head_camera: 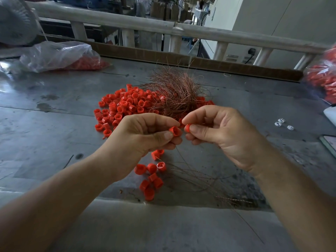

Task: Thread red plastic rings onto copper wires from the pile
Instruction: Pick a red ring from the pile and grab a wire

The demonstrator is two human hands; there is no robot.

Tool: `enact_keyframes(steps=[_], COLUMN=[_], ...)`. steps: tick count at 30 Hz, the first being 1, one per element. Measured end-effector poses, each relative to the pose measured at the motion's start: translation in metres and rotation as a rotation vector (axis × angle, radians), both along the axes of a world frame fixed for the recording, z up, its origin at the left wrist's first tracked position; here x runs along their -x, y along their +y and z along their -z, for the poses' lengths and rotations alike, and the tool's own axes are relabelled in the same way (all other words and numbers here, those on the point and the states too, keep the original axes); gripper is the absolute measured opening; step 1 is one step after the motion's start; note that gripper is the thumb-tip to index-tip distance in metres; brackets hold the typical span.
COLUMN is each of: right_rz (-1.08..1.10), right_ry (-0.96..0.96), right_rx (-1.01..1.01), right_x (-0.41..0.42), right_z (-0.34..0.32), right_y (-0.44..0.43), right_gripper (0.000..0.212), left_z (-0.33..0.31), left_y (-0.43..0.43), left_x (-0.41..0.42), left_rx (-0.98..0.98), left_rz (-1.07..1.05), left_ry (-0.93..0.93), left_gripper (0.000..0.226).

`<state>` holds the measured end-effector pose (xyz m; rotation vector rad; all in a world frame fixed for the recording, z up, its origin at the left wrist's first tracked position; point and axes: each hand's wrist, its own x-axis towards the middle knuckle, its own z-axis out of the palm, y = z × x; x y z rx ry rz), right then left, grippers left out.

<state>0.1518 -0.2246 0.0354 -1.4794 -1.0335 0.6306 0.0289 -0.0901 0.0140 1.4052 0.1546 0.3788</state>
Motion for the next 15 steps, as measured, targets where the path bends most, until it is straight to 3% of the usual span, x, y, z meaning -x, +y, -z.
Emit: enact_keyframes(steps=[3,11,13,15], right_rz=[0.012,0.023,0.017,0.018], right_ry=[-0.023,-0.012,0.004,0.009], right_rx=[0.01,0.03,0.032,0.026], right_x=[0.0005,0.0019,0.002,0.0027], right_z=[0.0034,0.004,0.0044,0.0045], right_y=[0.0024,0.0035,0.0031,0.0029], right_gripper=[0.022,0.018,0.009,0.015], left_z=[0.0004,0.0004,-0.0003,-0.0007], left_y=[-0.0006,0.0009,0.0005,0.0006], left_x=[-0.0004,-0.001,-0.0007,-0.0005], left_rx=[0.007,-0.021,-0.023,-0.017], left_rz=[-0.012,0.001,0.003,-0.003], left_ry=[0.004,0.016,0.012,0.009], left_gripper=[0.022,0.024,0.023,0.021])
